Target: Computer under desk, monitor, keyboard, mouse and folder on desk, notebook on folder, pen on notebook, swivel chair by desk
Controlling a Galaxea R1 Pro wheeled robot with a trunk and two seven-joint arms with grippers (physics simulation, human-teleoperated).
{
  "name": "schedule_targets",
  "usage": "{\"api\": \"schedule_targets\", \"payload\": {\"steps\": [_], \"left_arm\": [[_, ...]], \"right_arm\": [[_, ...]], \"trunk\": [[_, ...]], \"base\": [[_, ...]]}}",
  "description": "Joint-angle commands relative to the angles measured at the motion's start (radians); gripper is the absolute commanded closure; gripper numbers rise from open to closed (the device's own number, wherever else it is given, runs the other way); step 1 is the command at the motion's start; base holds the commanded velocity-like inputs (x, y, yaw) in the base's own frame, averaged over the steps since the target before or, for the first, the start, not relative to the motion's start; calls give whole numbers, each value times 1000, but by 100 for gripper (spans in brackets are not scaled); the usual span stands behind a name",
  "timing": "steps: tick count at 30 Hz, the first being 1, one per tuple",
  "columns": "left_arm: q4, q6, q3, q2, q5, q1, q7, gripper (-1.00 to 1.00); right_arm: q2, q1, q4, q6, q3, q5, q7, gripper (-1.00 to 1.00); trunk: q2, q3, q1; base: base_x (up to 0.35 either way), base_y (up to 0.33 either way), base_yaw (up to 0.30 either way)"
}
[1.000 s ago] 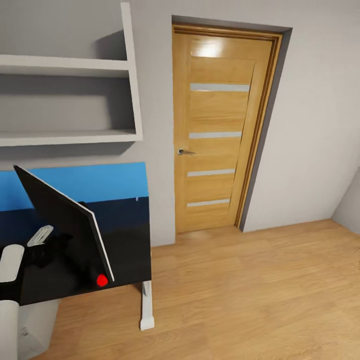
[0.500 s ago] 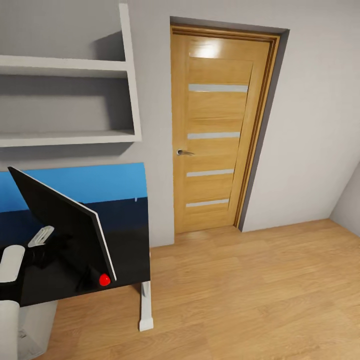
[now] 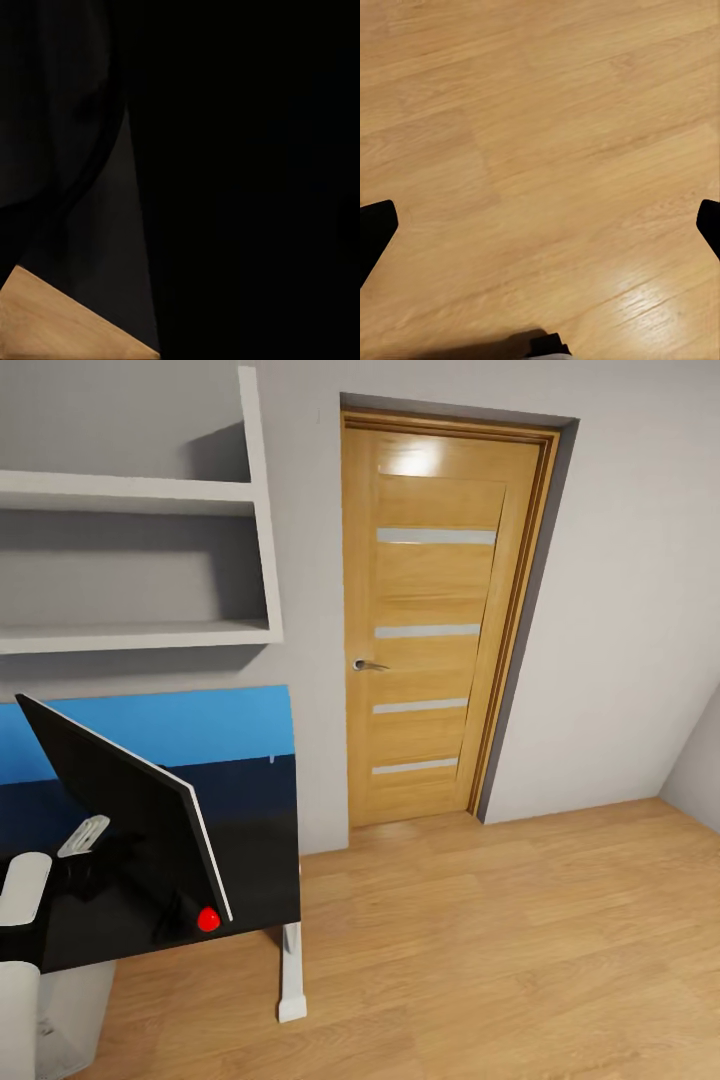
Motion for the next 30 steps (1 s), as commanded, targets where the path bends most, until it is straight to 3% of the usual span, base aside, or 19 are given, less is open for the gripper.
{"api": "schedule_targets", "payload": {"steps": [1,26,30], "left_arm": [[-1,3,1,0,11,-1,9,-100],[23,1,1,0,9,-1,9,-100],[24,0,1,0,9,-1,10,-100]], "right_arm": [[6,-1,2,-5,-2,-7,3,-100],[10,-1,-1,-5,0,-3,5,-100],[3,-1,-1,-5,19,10,5,-100]], "trunk": [[-1,-2,0],[-1,-31,0],[-1,-32,0]], "base": [[0,0,56],[0,0,143],[0,0,33]]}}
